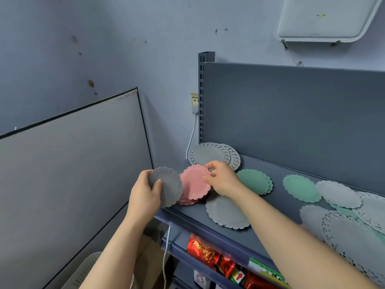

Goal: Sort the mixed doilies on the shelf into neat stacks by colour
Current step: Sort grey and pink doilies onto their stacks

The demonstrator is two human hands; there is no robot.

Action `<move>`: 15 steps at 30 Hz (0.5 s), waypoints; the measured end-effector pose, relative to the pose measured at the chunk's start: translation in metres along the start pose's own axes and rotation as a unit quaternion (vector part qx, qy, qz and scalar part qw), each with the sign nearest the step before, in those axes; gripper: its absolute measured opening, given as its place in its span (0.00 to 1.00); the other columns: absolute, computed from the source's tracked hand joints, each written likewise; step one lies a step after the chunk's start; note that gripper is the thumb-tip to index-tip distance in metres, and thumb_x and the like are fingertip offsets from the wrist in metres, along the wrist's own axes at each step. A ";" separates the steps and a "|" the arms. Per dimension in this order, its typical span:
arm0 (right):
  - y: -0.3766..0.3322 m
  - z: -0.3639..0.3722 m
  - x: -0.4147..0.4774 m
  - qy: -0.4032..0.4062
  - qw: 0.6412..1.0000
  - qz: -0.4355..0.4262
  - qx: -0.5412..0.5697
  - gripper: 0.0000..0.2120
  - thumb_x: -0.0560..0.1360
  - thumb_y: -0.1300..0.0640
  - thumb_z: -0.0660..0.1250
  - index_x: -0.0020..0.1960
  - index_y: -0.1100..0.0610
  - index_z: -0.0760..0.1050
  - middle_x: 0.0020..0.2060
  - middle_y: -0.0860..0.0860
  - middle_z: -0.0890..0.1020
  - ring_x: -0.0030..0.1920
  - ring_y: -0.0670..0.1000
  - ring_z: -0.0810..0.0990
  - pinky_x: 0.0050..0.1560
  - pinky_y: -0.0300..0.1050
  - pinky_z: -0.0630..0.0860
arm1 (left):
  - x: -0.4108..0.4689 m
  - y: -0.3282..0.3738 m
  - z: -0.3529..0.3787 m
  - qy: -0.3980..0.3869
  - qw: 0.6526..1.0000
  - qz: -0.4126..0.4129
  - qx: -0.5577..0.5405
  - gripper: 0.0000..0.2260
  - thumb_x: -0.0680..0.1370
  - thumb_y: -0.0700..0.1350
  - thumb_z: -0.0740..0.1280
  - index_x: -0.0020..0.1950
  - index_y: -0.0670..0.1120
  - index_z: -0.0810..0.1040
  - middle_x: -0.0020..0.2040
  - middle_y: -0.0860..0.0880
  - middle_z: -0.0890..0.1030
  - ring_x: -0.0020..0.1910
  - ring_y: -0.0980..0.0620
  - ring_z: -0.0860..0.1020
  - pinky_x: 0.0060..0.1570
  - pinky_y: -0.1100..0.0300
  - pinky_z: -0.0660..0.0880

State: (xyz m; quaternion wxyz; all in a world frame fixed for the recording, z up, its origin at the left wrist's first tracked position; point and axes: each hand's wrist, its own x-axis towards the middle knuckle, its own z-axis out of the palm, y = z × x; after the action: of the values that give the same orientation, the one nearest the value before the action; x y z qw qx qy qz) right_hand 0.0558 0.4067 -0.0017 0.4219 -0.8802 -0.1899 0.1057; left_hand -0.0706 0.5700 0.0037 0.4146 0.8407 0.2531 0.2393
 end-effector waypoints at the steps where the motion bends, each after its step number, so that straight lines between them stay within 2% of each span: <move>1: 0.000 0.004 0.002 0.001 1.000 -0.004 -0.028 0.14 0.73 0.62 0.67 0.58 0.56 0.75 0.47 0.53 0.83 0.44 0.51 0.79 0.47 0.43 0.75 | 0.000 -0.002 0.000 -0.005 1.000 -0.001 -0.001 0.10 0.78 0.42 0.63 0.60 0.44 0.72 0.48 0.53 0.74 0.47 0.53 0.71 0.46 0.62 0.64; 5: 0.000 0.012 0.006 0.025 0.993 -0.042 -0.112 0.18 0.71 0.60 0.71 0.61 0.58 0.76 0.42 0.49 0.75 0.43 0.48 0.73 0.46 0.39 0.68 | -0.003 -0.005 0.003 -0.017 1.000 -0.008 -0.022 0.08 0.78 0.42 0.63 0.58 0.46 0.72 0.46 0.55 0.74 0.46 0.54 0.71 0.45 0.62 0.64; 8: -0.001 0.011 0.004 0.033 0.992 -0.049 -0.109 0.21 0.71 0.58 0.71 0.63 0.57 0.75 0.41 0.48 0.78 0.43 0.49 0.77 0.50 0.42 0.74 | -0.006 -0.003 0.008 -0.032 0.999 -0.008 -0.024 0.06 0.79 0.43 0.63 0.54 0.50 0.69 0.45 0.55 0.74 0.45 0.55 0.71 0.39 0.65 0.62; 11: -0.005 0.003 -0.006 0.046 0.990 -0.055 -0.120 0.14 0.73 0.54 0.70 0.58 0.56 0.79 0.44 0.48 0.82 0.46 0.50 0.80 0.54 0.46 0.76 | -0.010 0.004 0.015 -0.060 0.998 -0.004 -0.032 0.06 0.79 0.44 0.62 0.54 0.50 0.67 0.47 0.54 0.74 0.44 0.56 0.72 0.33 0.68 0.64; 15: -0.004 -0.022 -0.034 0.004 0.998 -0.069 -0.009 0.07 0.75 0.52 0.67 0.49 0.53 0.81 0.43 0.47 0.84 0.45 0.48 0.81 0.51 0.43 0.76 | -0.014 0.018 0.036 -0.100 0.993 0.025 -0.051 0.06 0.79 0.45 0.63 0.55 0.49 0.69 0.49 0.53 0.76 0.45 0.60 0.74 0.38 0.69 0.69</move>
State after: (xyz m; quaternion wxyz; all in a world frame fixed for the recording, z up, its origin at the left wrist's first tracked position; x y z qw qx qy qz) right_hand 0.0321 0.3793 0.0156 0.4211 -0.8689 -0.2500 0.0714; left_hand -0.0551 0.5305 -0.0038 0.4738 0.8443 0.1771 0.1768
